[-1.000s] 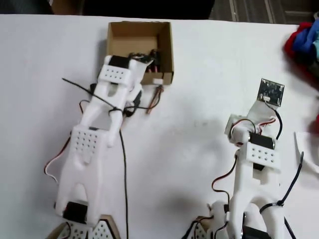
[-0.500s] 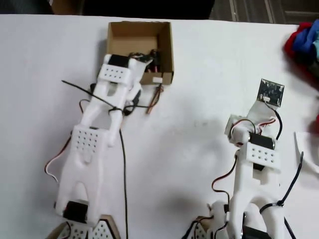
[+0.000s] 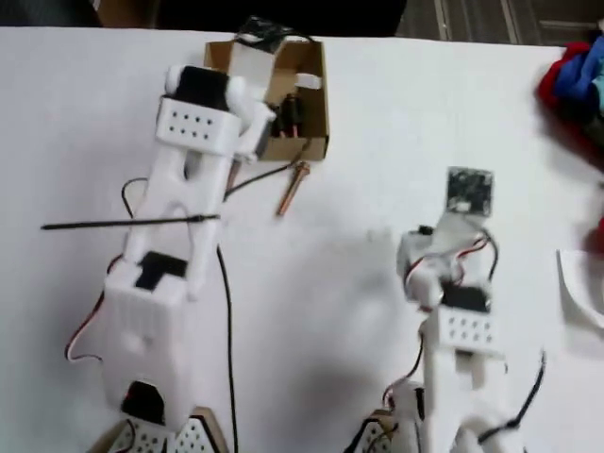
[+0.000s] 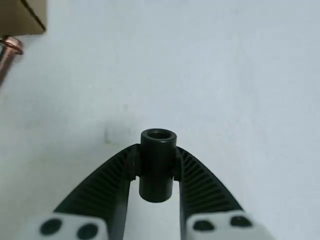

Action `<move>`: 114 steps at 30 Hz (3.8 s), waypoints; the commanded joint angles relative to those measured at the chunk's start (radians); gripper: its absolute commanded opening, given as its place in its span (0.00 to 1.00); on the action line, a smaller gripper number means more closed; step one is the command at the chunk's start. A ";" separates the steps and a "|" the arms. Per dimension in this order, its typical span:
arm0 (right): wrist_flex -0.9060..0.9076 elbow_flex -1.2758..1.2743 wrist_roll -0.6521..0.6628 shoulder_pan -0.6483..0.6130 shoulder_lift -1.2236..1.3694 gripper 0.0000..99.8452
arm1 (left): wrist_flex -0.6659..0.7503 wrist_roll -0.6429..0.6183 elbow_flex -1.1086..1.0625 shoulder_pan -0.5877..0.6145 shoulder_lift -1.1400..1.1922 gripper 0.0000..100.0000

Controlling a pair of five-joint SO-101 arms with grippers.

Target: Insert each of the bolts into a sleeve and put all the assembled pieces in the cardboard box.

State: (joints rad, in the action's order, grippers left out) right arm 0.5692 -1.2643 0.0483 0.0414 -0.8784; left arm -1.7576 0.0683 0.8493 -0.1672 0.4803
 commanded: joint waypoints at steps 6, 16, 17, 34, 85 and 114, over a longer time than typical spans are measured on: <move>-0.136 -0.276 0.021 -0.093 -0.509 0.02 | 0.376 -0.021 -0.610 -0.031 -0.548 0.03; -0.278 -0.434 0.021 -0.266 -0.664 0.02 | 1.349 -0.014 -1.618 -0.054 -1.178 0.03; -0.278 -0.434 0.021 -0.277 -0.664 0.02 | 1.410 -0.014 -1.664 -0.060 -1.209 0.03; -0.401 -0.434 0.014 -0.374 -0.664 0.02 | 1.791 -0.114 -1.787 -0.091 -1.320 0.03; -0.828 -0.433 0.020 -0.417 -0.389 0.02 | 1.424 -0.376 -1.419 -0.338 -1.089 0.03; -0.826 -0.433 0.020 -0.375 -0.386 0.02 | 1.382 -0.279 -1.454 -0.336 -1.091 0.03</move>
State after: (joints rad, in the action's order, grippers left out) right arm -0.2332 -1.6878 0.0652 -0.3452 -1.2712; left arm -0.3813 -0.2217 -0.5976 -0.5063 -0.6045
